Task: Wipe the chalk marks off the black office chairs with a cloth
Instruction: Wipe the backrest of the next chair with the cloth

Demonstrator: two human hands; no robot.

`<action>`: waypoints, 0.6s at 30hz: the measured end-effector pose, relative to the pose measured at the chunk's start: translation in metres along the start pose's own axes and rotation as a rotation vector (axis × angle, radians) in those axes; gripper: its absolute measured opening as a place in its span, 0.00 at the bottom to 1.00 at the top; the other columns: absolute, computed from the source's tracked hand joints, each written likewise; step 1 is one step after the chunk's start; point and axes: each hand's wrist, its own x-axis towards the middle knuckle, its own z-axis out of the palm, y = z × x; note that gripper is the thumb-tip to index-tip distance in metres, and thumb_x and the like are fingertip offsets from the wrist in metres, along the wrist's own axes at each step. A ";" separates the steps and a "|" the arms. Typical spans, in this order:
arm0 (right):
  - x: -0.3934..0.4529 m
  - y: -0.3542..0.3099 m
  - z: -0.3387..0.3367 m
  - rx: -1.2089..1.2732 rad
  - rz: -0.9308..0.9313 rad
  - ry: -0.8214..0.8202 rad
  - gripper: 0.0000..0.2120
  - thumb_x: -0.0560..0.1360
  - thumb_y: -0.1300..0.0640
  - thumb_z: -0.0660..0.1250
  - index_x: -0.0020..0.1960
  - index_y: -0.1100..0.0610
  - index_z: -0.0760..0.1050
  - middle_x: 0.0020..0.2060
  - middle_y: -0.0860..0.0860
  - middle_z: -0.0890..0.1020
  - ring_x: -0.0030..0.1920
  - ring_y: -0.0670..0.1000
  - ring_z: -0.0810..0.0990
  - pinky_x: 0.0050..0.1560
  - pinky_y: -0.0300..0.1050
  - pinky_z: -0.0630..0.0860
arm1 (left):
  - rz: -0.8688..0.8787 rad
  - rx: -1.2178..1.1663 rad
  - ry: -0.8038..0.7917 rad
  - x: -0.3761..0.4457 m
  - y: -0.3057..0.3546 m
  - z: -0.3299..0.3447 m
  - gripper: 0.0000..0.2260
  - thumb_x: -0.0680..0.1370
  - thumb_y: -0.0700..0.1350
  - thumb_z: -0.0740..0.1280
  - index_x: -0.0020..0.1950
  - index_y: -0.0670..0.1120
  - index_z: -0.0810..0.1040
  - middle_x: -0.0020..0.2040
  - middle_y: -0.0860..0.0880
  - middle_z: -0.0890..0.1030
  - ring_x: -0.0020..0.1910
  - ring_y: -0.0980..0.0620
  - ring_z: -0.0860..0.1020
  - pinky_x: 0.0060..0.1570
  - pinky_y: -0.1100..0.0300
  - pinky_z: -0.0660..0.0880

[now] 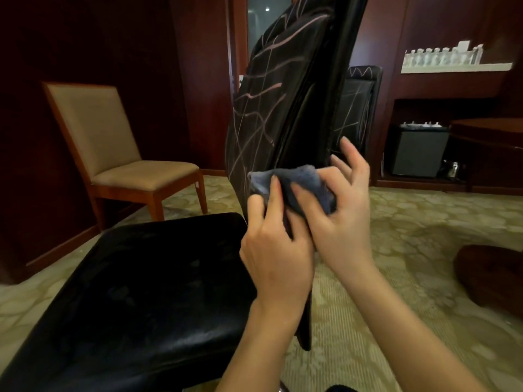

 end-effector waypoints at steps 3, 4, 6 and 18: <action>-0.009 0.010 0.004 -0.067 -0.044 -0.058 0.03 0.75 0.60 0.72 0.48 0.56 0.79 0.76 0.57 0.60 0.73 0.42 0.64 0.69 0.30 0.61 | -0.010 0.087 -0.037 -0.016 -0.015 -0.003 0.20 0.81 0.48 0.60 0.73 0.47 0.73 0.50 0.51 0.75 0.36 0.57 0.75 0.30 0.63 0.72; -0.022 0.018 0.008 -0.079 -0.043 -0.075 0.04 0.75 0.61 0.73 0.49 0.57 0.79 0.77 0.57 0.59 0.74 0.43 0.65 0.70 0.33 0.62 | 0.003 0.132 -0.064 -0.028 -0.026 -0.006 0.20 0.80 0.47 0.60 0.72 0.46 0.74 0.50 0.50 0.75 0.35 0.56 0.76 0.30 0.65 0.70; -0.056 0.037 0.015 -0.095 -0.017 -0.106 0.05 0.75 0.60 0.72 0.51 0.55 0.80 0.77 0.54 0.59 0.74 0.46 0.65 0.72 0.38 0.64 | 0.015 0.211 -0.125 -0.056 -0.051 -0.009 0.21 0.79 0.46 0.60 0.70 0.45 0.77 0.51 0.47 0.77 0.35 0.52 0.78 0.31 0.65 0.68; -0.141 0.066 -0.002 -0.154 0.118 -0.041 0.09 0.77 0.52 0.65 0.52 0.56 0.80 0.71 0.54 0.68 0.69 0.40 0.70 0.66 0.32 0.67 | 0.099 0.087 -0.347 -0.128 -0.082 -0.009 0.19 0.77 0.44 0.63 0.68 0.43 0.78 0.52 0.48 0.75 0.36 0.52 0.79 0.31 0.61 0.77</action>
